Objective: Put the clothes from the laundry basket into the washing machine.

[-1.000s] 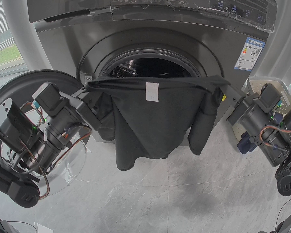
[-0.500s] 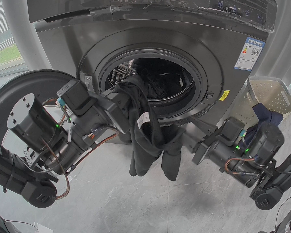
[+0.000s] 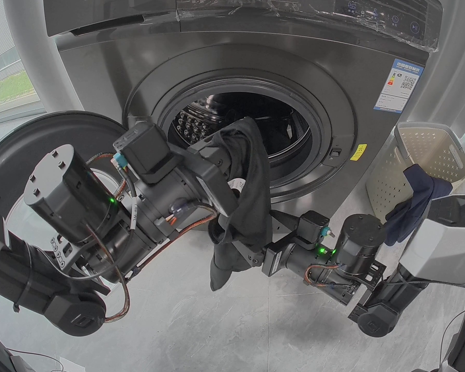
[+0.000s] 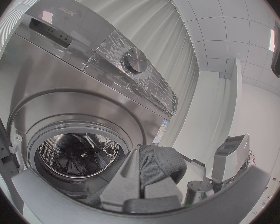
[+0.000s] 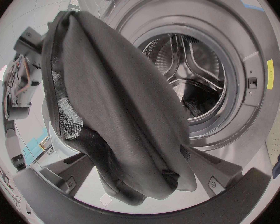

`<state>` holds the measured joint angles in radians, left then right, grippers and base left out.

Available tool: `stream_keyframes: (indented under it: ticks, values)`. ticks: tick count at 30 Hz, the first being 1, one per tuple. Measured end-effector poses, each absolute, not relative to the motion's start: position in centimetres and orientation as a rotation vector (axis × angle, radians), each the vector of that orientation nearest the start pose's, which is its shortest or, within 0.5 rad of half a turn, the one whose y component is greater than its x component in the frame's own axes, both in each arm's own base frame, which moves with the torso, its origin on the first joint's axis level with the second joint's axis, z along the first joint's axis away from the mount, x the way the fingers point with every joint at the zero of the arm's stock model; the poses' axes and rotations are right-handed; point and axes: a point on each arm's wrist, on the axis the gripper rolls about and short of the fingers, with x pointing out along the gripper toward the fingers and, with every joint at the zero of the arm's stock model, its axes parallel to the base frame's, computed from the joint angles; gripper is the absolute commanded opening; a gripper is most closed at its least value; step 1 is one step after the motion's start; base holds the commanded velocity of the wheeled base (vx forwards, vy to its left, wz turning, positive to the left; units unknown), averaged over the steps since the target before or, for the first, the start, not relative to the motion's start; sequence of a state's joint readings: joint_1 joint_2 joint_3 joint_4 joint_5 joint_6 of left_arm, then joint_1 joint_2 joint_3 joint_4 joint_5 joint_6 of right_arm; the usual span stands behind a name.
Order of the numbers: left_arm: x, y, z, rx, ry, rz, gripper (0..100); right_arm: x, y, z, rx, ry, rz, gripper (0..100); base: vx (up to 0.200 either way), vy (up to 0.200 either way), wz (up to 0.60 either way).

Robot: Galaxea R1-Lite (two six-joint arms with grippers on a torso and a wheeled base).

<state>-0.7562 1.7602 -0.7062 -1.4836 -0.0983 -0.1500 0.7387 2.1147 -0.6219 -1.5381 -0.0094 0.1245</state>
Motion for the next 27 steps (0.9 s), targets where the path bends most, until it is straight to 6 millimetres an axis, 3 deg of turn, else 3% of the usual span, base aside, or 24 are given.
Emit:
stream_keyframes:
  ticks: [9, 27]
  values:
    - [21.2, -20.5, 22.2, -0.277, -0.351, -0.888, 0, 27.8, 24.3, 7.6, 0.133, 0.01, 0.694, 100, 0.0, 0.0, 0.0]
    - [20.6, -20.3, 22.8, -0.286, -0.369, -0.897, 0, 30.9, 25.9, 6.7, 0.158, -0.047, 0.664, 100, 0.0, 0.0, 0.0]
